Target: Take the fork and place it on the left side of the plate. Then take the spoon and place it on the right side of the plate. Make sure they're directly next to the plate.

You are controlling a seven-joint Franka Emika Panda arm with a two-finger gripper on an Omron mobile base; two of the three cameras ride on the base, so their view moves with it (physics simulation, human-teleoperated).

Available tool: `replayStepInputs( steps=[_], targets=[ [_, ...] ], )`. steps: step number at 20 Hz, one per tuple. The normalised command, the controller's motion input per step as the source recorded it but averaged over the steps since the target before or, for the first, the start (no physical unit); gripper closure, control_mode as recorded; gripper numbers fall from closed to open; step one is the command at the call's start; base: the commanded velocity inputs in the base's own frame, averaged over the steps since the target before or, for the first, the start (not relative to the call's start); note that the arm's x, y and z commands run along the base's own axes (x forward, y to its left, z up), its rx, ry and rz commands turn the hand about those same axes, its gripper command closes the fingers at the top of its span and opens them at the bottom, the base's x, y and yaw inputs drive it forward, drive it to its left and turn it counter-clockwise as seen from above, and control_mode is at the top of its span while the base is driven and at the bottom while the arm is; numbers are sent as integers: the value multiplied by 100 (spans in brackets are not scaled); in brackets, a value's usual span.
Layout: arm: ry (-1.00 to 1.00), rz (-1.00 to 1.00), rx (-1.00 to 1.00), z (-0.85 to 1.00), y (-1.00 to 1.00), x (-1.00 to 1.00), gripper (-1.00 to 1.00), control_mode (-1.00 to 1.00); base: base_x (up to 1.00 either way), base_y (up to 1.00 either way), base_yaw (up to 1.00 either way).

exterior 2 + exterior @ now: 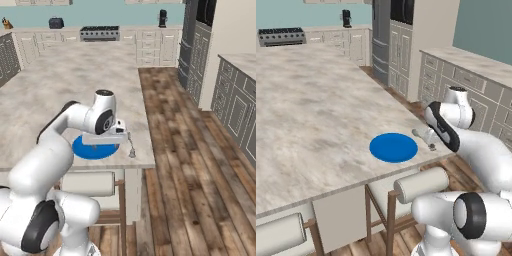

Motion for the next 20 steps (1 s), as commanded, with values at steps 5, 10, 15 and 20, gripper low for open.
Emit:
replayStepInputs(
  steps=[5, 10, 15, 20],
  targets=[
    [2, 4, -2, -3, 18, -27, -100, -100, 0, 0, 0],
    [0, -4, -2, -6, 13, -28, -100, -100, 0, 0, 0],
    [0, 0, 0, 0, 0, 0, -100, 100, -17, -71, -19],
    [0, 0, 0, 0, 0, 0, -100, 100, 1, -100, -9]
  ],
)
